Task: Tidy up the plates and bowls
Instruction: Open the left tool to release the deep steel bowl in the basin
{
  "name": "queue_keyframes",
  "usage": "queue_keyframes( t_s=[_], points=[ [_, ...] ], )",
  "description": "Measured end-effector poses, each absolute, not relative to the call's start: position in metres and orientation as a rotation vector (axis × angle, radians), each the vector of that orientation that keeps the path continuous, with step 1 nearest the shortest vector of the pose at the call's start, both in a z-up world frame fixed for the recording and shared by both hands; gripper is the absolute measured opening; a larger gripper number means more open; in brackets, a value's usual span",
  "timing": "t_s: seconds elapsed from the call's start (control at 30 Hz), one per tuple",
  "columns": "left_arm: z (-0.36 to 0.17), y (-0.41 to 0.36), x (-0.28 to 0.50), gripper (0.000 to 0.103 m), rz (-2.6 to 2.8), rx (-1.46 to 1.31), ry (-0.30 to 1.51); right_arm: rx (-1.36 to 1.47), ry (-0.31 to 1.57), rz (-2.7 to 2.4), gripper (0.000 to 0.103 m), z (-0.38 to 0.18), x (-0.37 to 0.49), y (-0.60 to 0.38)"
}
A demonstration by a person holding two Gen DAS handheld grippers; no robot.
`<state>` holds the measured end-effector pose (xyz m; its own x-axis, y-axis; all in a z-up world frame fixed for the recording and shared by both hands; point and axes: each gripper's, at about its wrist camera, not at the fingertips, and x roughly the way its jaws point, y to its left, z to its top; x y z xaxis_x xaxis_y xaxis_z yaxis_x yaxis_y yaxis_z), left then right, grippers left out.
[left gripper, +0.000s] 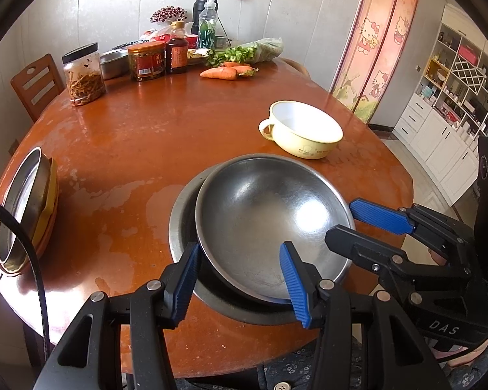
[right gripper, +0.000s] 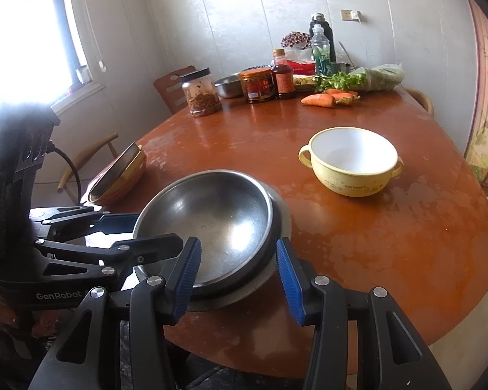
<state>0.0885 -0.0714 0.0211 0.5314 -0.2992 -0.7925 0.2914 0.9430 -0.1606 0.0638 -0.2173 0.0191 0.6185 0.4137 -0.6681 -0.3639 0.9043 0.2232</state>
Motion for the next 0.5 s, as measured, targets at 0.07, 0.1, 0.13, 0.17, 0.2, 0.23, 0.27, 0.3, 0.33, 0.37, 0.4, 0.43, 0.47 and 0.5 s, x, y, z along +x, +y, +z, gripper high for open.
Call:
queue_keyframes(
  t_s=[0.07, 0.1, 0.13, 0.17, 0.2, 0.23, 0.27, 0.3, 0.33, 0.37, 0.4, 0.43, 0.47, 0.5],
  points=[
    [0.0217, -0.0714, 0.0877, 0.050, -0.348, -0.003, 0.943, 0.071, 0.784, 0.444, 0.050, 0.0195, 0.0637, -0.2185],
    [0.0220, -0.0718, 0.0874, 0.050, -0.346, 0.000, 0.941, 0.074, 0.783, 0.443, 0.050, 0.0197, 0.0636, -0.2186],
    [0.0222, -0.0715, 0.0869, 0.050, -0.345, 0.001, 0.938, 0.076, 0.783, 0.443, 0.050, 0.0197, 0.0635, -0.2185],
    [0.0229, -0.0706, 0.0865, 0.050, -0.349, -0.004, 0.933, 0.076, 0.783, 0.443, 0.050, 0.0195, 0.0632, -0.2185],
    [0.0232, -0.0700, 0.0859, 0.050, -0.351, -0.007, 0.931, 0.074, 0.784, 0.442, 0.050, 0.0195, 0.0630, -0.2175],
    [0.0235, -0.0690, 0.0857, 0.050, -0.352, -0.011, 0.929, 0.073, 0.784, 0.441, 0.050, 0.0194, 0.0629, -0.2181],
    [0.0238, -0.0683, 0.0853, 0.051, -0.352, -0.012, 0.927, 0.072, 0.784, 0.440, 0.050, 0.0197, 0.0624, -0.2177],
    [0.0240, -0.0677, 0.0850, 0.051, -0.353, -0.013, 0.926, 0.071, 0.784, 0.438, 0.050, 0.0201, 0.0622, -0.2169],
    [0.0242, -0.0670, 0.0846, 0.051, -0.352, -0.013, 0.924, 0.072, 0.782, 0.437, 0.050, 0.0204, 0.0618, -0.2173],
    [0.0246, -0.0663, 0.0837, 0.052, -0.353, -0.014, 0.921, 0.073, 0.781, 0.435, 0.051, 0.0209, 0.0618, -0.2166],
    [0.0254, -0.0658, 0.0828, 0.052, -0.355, -0.015, 0.917, 0.073, 0.782, 0.433, 0.051, 0.0211, 0.0618, -0.2161],
    [0.0258, -0.0655, 0.0823, 0.053, -0.356, -0.016, 0.913, 0.072, 0.782, 0.433, 0.051, 0.0214, 0.0618, -0.2161],
    [0.0267, -0.0645, 0.0814, 0.053, -0.360, -0.019, 0.908, 0.069, 0.780, 0.432, 0.051, 0.0221, 0.0613, -0.2151],
    [0.0271, -0.0639, 0.0815, 0.054, -0.362, -0.021, 0.906, 0.067, 0.780, 0.431, 0.052, 0.0226, 0.0610, -0.2145]
  ],
)
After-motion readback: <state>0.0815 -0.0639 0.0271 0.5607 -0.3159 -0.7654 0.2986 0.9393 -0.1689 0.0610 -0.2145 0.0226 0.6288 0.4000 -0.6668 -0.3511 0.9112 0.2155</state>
